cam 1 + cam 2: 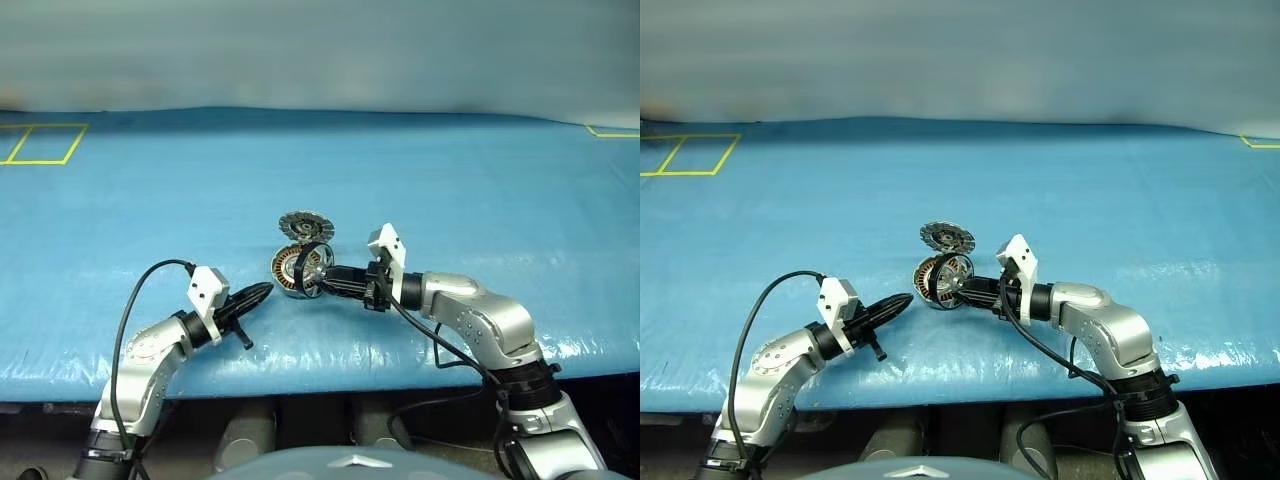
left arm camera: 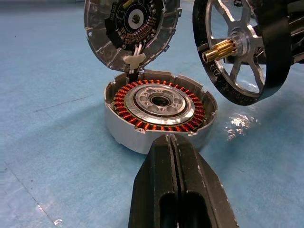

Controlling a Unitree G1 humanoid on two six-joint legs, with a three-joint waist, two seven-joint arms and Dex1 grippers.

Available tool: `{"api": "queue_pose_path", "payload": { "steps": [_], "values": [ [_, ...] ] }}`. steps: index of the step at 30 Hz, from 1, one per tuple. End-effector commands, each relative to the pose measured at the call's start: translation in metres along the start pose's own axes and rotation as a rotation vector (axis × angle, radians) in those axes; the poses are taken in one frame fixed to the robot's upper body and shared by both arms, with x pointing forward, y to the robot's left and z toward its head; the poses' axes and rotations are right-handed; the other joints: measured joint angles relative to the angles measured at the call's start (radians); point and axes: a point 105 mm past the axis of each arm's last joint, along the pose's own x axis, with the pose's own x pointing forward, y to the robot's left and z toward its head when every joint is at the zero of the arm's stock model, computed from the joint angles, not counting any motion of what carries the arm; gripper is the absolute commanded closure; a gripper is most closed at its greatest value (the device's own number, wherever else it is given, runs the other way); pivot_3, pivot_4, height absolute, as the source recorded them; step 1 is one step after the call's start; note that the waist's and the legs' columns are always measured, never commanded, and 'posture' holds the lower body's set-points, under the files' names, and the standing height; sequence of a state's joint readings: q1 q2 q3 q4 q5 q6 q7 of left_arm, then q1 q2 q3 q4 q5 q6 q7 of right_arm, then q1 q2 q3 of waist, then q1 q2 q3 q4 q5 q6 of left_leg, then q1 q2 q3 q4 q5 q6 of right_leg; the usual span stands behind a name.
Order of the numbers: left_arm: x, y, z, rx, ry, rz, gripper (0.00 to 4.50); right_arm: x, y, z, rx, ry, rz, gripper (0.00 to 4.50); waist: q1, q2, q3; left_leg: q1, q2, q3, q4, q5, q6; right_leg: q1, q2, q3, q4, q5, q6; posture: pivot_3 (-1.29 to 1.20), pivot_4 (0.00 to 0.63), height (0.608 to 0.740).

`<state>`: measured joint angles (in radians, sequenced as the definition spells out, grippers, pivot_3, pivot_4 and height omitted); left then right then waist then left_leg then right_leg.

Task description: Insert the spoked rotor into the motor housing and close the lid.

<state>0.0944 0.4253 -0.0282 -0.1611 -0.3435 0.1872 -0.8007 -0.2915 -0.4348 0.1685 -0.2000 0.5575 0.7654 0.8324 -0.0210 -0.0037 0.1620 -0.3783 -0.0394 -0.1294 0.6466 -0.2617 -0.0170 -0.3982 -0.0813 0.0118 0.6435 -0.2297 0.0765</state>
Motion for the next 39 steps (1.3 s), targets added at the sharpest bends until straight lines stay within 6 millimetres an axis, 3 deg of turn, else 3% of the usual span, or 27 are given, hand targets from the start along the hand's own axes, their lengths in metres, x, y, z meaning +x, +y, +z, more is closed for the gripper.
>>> {"api": "queue_pose_path", "payload": {
  "steps": [1,19,39],
  "values": [
    [0.000,0.002,0.007,0.059,-0.013,-0.015,4.50,0.004,-0.001,0.011,-0.053,-0.017,0.005,3.34,0.000,0.000,0.000,0.000,0.000,0.000,0.000,0.000,0.000,0.000,0.000,0.000,0.000,0.000,0.000,0.00,0.150,0.740],
    [-0.001,-0.003,-0.003,0.032,-0.001,0.013,4.50,0.019,0.008,0.030,-0.130,-0.034,0.061,3.34,-0.005,0.000,0.000,0.000,0.000,0.000,0.000,0.000,0.000,0.000,0.000,0.000,0.000,0.000,0.000,0.00,0.150,0.740],
    [-0.002,-0.004,-0.005,0.031,0.007,0.020,4.50,0.031,-0.010,0.020,-0.152,0.031,0.002,3.34,-0.006,0.000,0.000,0.000,0.000,0.000,0.000,0.000,0.000,0.000,0.000,0.000,0.001,0.001,0.000,0.00,0.150,0.740]
  ]
}}
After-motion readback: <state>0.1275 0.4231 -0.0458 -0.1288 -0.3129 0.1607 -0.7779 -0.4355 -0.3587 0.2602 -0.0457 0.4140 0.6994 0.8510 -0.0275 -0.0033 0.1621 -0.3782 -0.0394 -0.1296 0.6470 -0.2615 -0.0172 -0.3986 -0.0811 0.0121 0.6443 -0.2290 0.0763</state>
